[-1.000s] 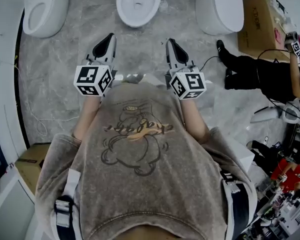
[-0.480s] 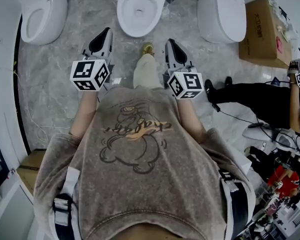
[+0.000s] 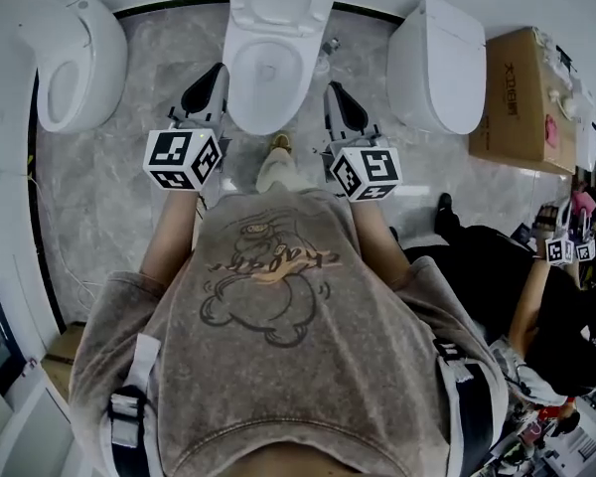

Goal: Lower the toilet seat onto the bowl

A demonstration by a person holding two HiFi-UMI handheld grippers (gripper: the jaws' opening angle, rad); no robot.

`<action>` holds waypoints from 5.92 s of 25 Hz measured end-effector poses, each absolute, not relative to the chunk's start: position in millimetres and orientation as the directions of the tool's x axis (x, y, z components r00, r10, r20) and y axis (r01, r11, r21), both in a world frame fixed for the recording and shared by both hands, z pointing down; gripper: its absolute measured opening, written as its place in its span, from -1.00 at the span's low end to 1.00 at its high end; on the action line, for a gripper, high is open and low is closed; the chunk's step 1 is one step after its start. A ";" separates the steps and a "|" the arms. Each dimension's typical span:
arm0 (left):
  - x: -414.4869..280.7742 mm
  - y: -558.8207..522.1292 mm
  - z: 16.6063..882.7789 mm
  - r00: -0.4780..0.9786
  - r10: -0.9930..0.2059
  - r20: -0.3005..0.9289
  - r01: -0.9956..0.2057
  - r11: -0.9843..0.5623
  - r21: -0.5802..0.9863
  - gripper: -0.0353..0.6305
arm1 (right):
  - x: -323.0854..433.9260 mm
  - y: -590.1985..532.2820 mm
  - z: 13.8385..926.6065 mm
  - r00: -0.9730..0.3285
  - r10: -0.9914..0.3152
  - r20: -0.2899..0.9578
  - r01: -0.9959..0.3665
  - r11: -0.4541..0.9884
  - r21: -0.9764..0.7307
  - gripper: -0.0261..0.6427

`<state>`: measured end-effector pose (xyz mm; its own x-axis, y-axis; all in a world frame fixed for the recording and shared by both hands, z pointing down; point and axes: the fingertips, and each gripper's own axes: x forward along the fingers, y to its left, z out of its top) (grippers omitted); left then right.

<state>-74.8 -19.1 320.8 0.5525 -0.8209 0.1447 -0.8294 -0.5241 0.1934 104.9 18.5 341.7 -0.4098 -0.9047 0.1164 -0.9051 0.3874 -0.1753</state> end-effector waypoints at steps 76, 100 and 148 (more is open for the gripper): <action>21.8 -473.3 517.1 0.691 -0.469 0.550 -0.513 -0.855 -0.084 -0.55 | 134.1 -441.1 509.4 -0.497 -0.753 0.432 -0.850 0.523 -0.067 -0.30; -20.6 -272.5 530.0 0.648 -0.485 0.587 -0.533 -0.839 -0.106 -0.47 | 92.8 -243.7 521.5 -0.509 -0.727 0.461 -0.823 0.568 -0.014 -0.41; -78.5 -5.3 879.2 0.531 -0.132 0.837 -0.667 -0.675 0.317 -0.52 | 32.9 26.4 875.0 -0.520 -0.384 0.763 -0.853 0.276 -0.443 -0.36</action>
